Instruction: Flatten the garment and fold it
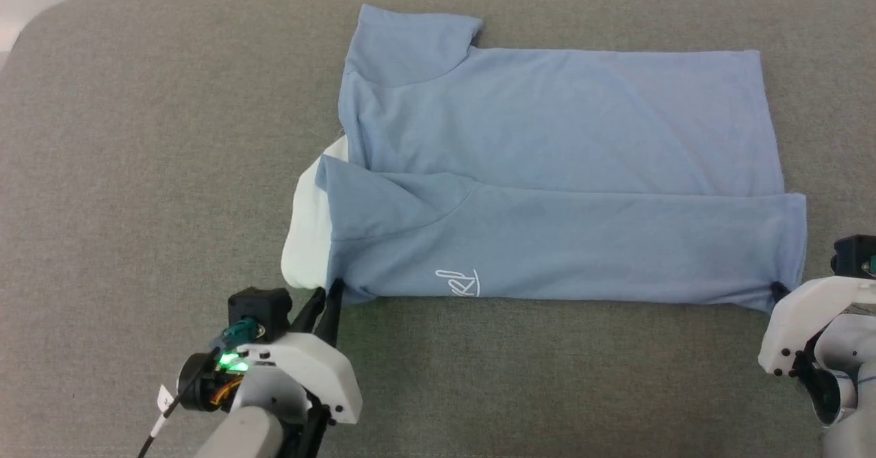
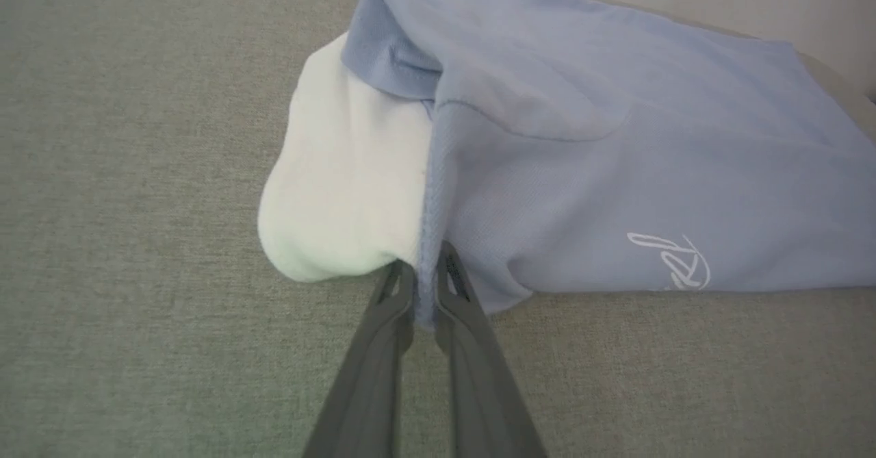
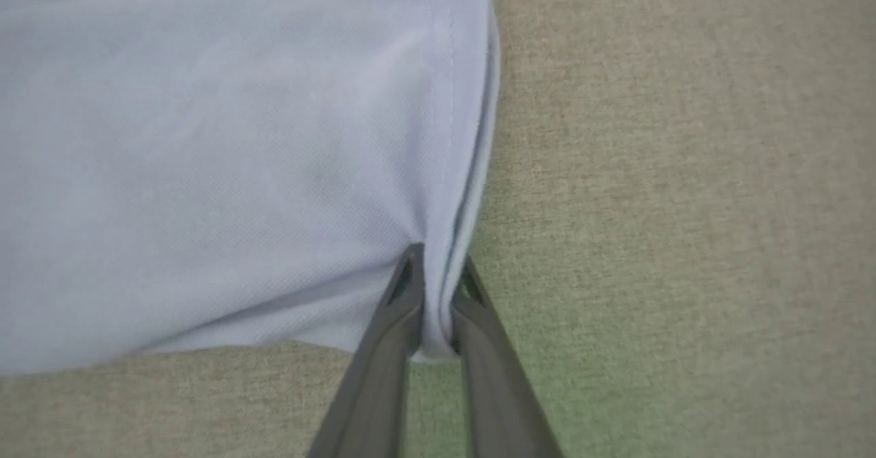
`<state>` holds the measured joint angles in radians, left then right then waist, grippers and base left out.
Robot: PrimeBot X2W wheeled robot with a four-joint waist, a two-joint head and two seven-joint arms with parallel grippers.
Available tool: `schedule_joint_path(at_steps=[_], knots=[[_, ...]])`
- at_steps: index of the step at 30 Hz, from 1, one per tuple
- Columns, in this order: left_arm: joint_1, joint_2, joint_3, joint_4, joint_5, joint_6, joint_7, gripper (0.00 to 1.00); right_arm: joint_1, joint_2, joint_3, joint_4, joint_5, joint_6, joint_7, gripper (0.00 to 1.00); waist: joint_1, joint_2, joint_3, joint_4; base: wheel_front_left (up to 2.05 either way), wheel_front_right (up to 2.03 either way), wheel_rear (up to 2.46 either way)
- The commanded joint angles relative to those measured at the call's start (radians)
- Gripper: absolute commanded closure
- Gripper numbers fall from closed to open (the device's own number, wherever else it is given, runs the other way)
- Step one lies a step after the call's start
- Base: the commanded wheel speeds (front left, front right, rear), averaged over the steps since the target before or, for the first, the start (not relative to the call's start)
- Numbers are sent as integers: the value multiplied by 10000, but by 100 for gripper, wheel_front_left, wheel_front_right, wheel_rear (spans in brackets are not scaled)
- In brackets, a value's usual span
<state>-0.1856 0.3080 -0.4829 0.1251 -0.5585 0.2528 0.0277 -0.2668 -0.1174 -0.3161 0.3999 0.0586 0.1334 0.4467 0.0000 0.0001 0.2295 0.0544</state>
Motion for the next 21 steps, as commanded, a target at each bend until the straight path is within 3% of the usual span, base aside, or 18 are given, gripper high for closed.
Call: schedule_joint_path(at_steps=[1,8,15,21], knots=[[82,147,23,101,-12,-112,40,100,107,-36,17,312,26,-27,-17,100,0,-1,-65,-58,0,0,0],[371,697,19,462,-168,-462,257,100,435,-507,320,-227,487,-27,-132,100,0,-1,-770,-264,0,0,0],[1070,1148,-231,310,-423,-718,901,100,1594,-946,468,-1659,1197,-27,998,100,0,-1,-1437,-343,0,0,0],[1829,1226,-393,163,-758,-697,1307,100,2660,-780,208,-2348,1543,-27,1846,100,0,-1,-1542,-373,0,0,0]])
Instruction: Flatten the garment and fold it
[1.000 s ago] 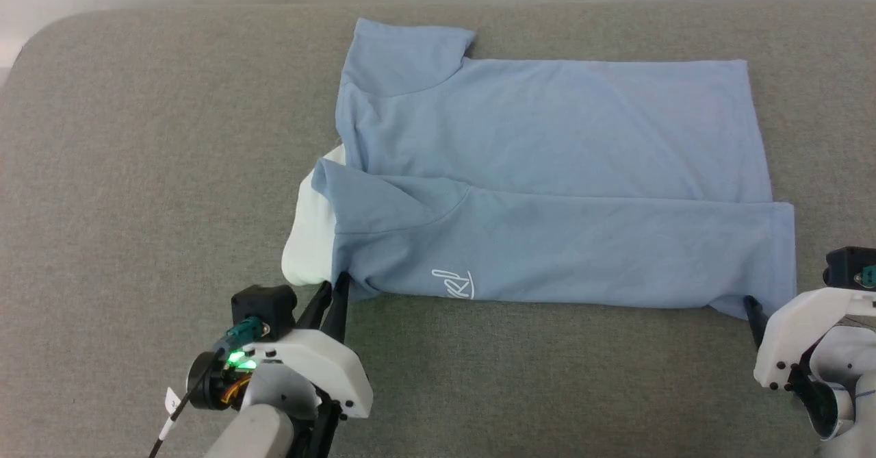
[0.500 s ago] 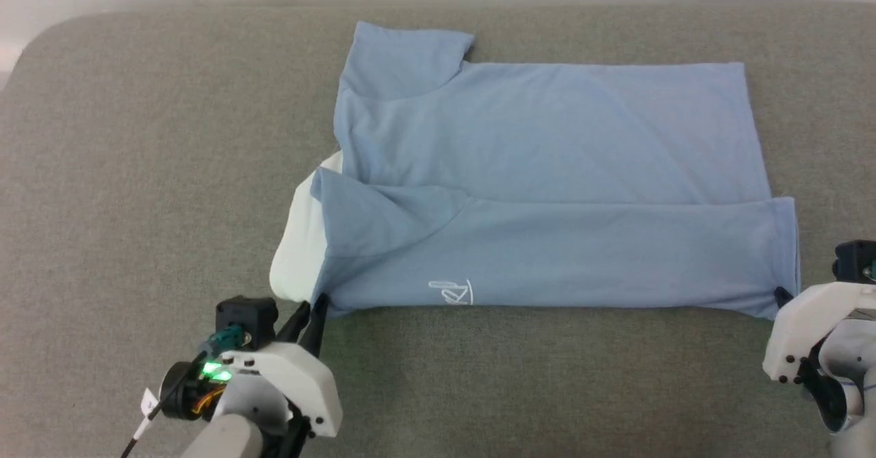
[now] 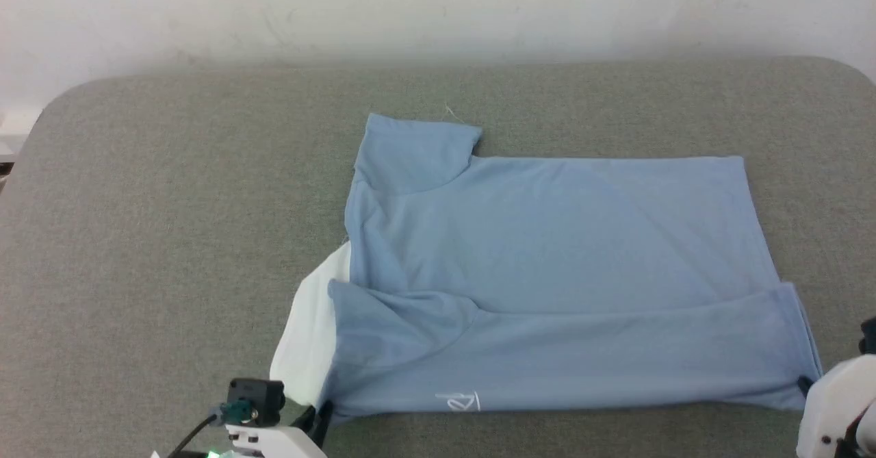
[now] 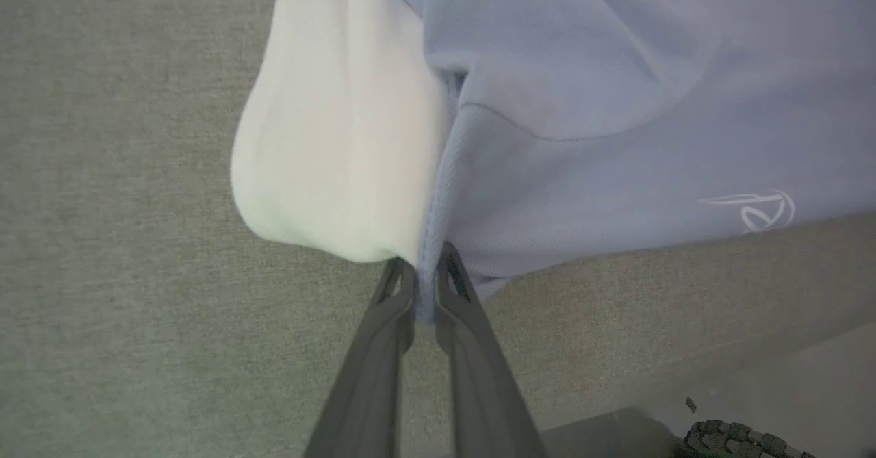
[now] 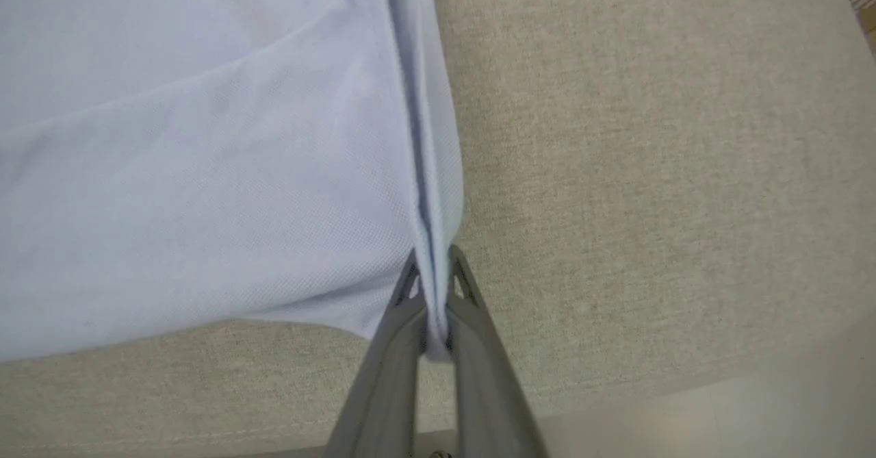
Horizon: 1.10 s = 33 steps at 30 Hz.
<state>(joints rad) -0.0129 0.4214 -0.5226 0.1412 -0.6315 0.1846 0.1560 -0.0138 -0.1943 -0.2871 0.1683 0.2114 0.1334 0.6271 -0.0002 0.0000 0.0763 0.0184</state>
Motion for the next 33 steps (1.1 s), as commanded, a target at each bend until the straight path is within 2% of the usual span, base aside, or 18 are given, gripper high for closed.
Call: schedule_joint_path(at_steps=[1,5,6,7,8,14,18,22,28,33], knots=[[152,50,-39,20,-67,-32,50,100,236,41,-117,-17,30,-27,89,100,2,0,3,-11,0,0,0],[141,-95,-206,312,-86,-121,54,100,410,152,-268,359,27,-27,41,100,2,0,64,8,0,0,0],[115,-136,-222,413,-84,-128,20,74,395,164,-310,471,-7,-27,-42,92,2,0,66,13,0,0,0],[85,-171,-224,514,-63,-105,-36,2,361,176,-369,561,-69,-27,-176,14,2,0,65,19,0,0,0],[61,-209,-216,609,-53,-73,-88,0,311,195,-435,641,-138,-27,-327,0,2,0,60,24,0,0,0],[51,-300,158,658,-88,93,-907,0,-6,108,-299,651,-439,-27,-1358,0,2,0,-185,9,0,0,0],[104,-318,680,105,-52,201,-2124,0,-154,104,-27,-61,-404,-27,-2576,0,2,0,-401,-6,0,0,0],[-8,-204,957,-418,477,167,-3569,0,-156,285,109,-981,-244,-27,-4002,0,2,0,-548,-61,0,0,0],[-271,-231,1481,-1149,1350,216,-4147,0,49,546,543,-1989,-441,-27,-5256,0,2,0,-554,-320,0,0,0],[-911,-32,1653,-1581,2208,-40,-4172,0,122,602,1035,-2802,-991,-27,-5924,0,2,0,-16,-739,0,0,0]])
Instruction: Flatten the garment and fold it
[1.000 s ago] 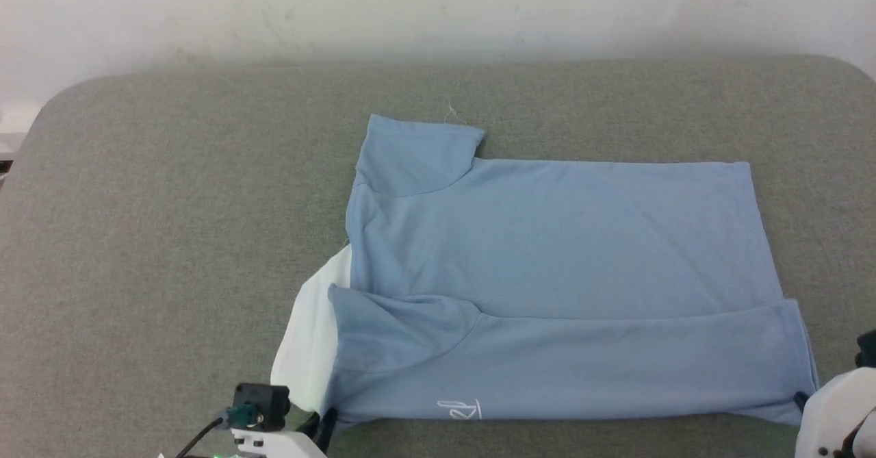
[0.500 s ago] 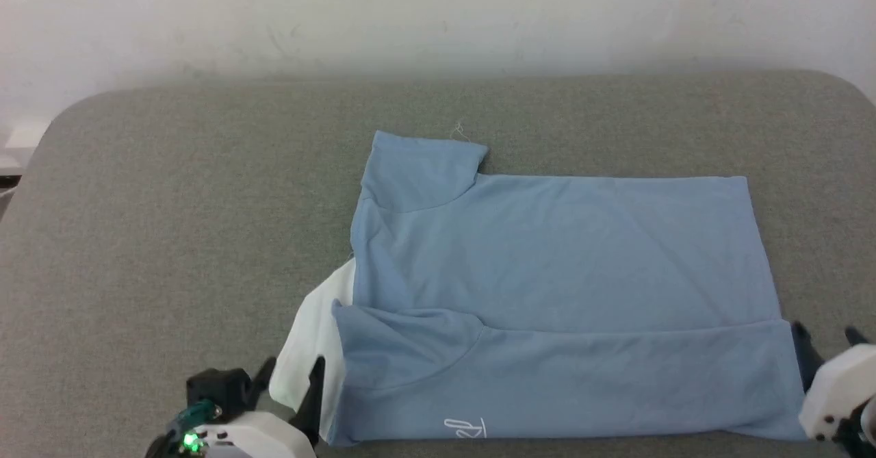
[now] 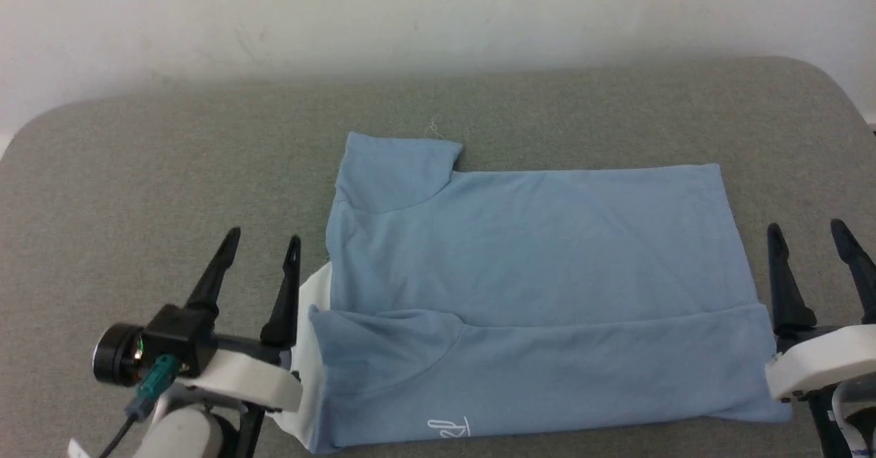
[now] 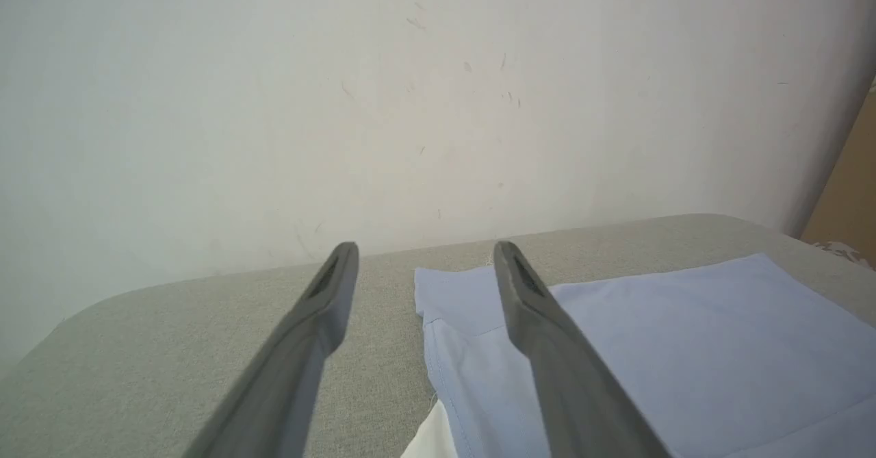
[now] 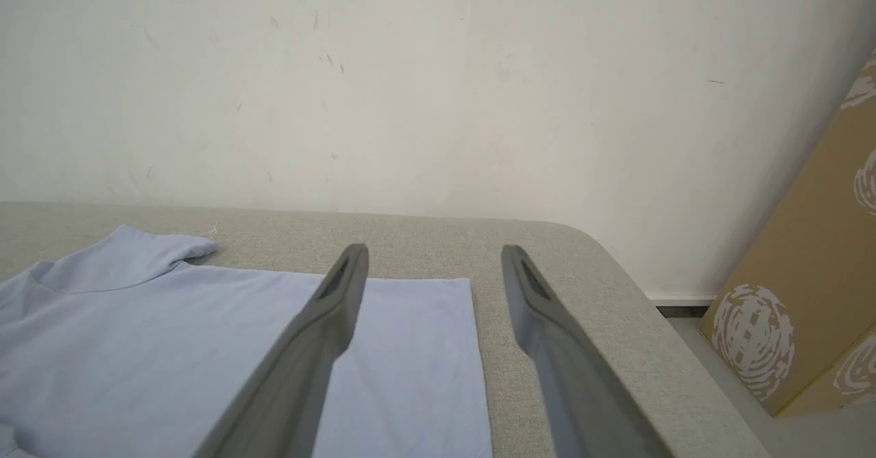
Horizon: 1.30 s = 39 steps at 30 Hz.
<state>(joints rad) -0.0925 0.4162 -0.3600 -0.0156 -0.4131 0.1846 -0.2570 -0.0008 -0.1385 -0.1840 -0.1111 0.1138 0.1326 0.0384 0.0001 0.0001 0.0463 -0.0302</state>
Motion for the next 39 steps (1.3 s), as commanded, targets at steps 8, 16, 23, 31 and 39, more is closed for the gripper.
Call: schedule_joint_path(at_steps=[8,16,23,31,39], knots=[[-2855,1105,-740,537,765,-1384,2113,0,-291,208,901,-591,-783,-19,-484,0,-1,-1,1630,-1200,0,0,0],[-6069,1930,-1350,2414,518,-2921,5265,0,-863,642,1430,-375,-649,-19,-912,0,-1,-1,3167,-2244,0,0,0],[-8310,2354,-1810,4326,-799,-3140,8063,0,-1303,796,1616,17,-430,-19,-1244,0,-1,-1,4042,-2902,0,0,0],[-9836,2542,-1680,5462,-2079,-2960,10613,0,-1592,875,2123,584,-47,-19,-1663,0,-1,-1,4745,-3324,0,0,0],[-10181,2960,-1726,5891,-2032,-2626,11645,0,-1815,881,2286,982,834,-19,-2008,0,-1,-1,5028,-3567,0,0,0]])
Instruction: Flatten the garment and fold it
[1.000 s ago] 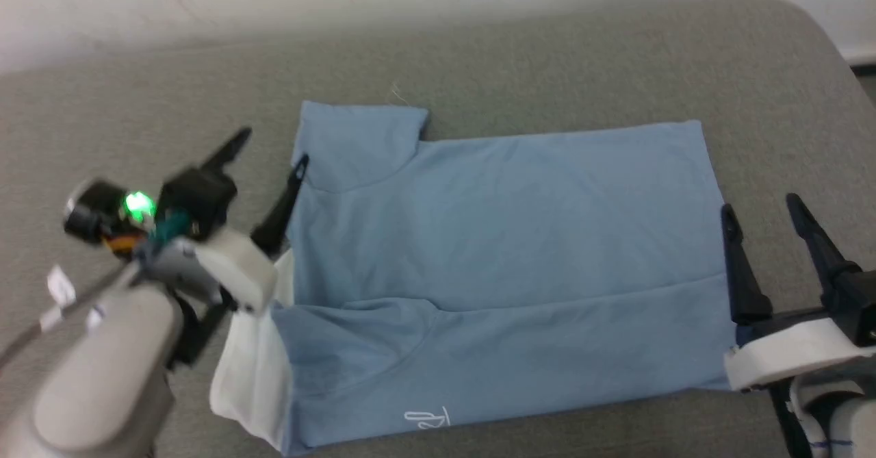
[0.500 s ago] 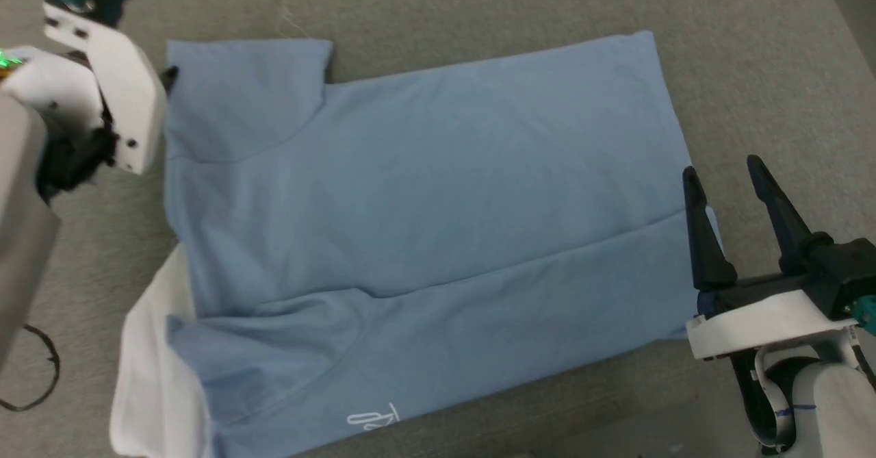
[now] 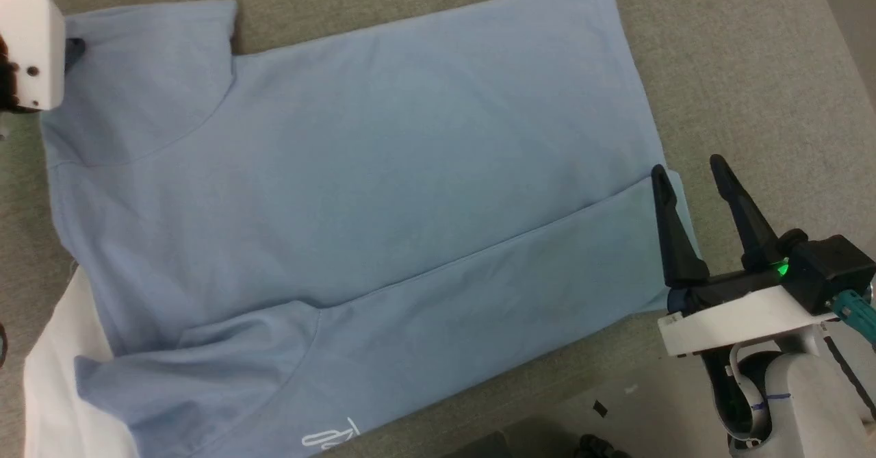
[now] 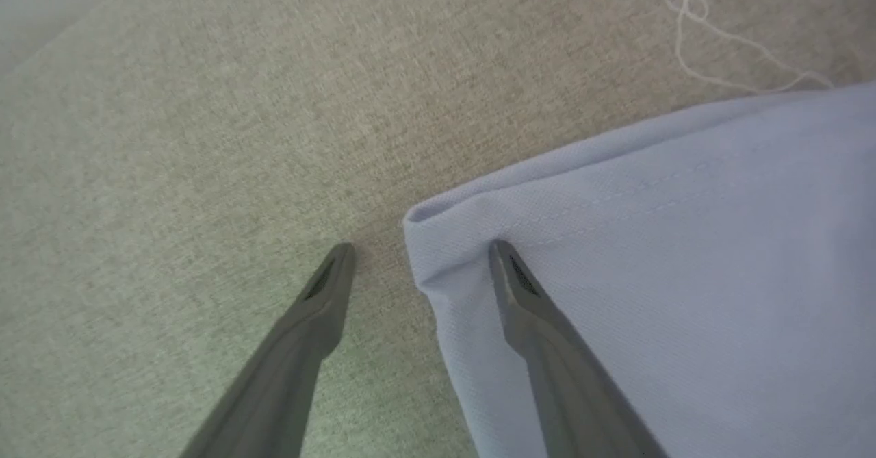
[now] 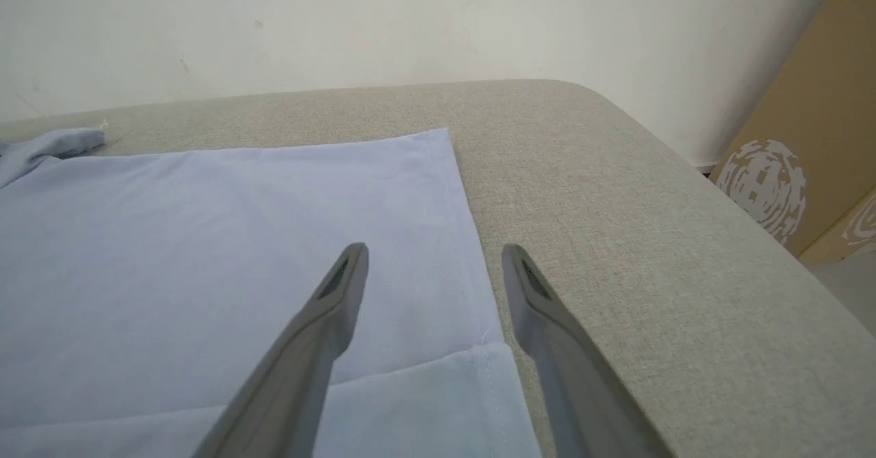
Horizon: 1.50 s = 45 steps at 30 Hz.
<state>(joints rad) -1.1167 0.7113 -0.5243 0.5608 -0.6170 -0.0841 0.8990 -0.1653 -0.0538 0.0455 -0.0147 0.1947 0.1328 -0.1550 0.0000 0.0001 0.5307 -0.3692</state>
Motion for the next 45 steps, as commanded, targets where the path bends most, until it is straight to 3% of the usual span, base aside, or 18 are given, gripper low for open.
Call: schedule_joint_path(at_steps=[1,3,5,9,15,19,23,30,38,45], knots=[[120,7,-99,146,-44,50,155,0,-177,33,-38,38,8,-21,-85,0,0,-1,196,-179,0,0,0],[293,-57,-115,112,-331,-68,339,0,-194,34,-90,92,-19,-21,-111,0,0,-1,205,-164,0,0,0],[475,-218,37,71,-843,-139,512,100,-209,34,-164,148,-46,-21,-126,0,0,-1,206,-110,0,0,0],[660,-184,112,-27,-870,-3,238,100,-231,34,-362,231,-219,-21,-51,0,0,-1,83,122,0,0,0],[843,-276,182,-210,-140,233,-2168,100,-257,-55,-746,172,-477,-21,430,0,0,-1,-510,651,0,0,0],[1046,-533,-149,-303,408,162,-3537,100,-341,-1000,-769,108,-187,-21,1452,0,0,-1,-1069,1154,0,0,0],[1287,-907,-459,-645,518,-102,-4580,100,-642,-2180,-562,13,1020,-21,3228,0,0,-1,-1478,1666,0,0,0],[1656,-1194,-1061,-2048,812,-308,-5803,100,-1979,-4680,333,379,2098,-21,5755,0,0,-1,-1354,2572,0,0,0],[2333,-1323,-1509,-4289,1198,21,-6178,100,-4044,-6428,1772,1678,2580,-21,7393,0,0,-1,-730,3695,0,0,0],[2794,-1429,-1912,-5668,1469,336,-6026,100,-5520,-7367,2833,2906,2554,-21,7646,0,0,-1,-281,4489,0,0,0]])
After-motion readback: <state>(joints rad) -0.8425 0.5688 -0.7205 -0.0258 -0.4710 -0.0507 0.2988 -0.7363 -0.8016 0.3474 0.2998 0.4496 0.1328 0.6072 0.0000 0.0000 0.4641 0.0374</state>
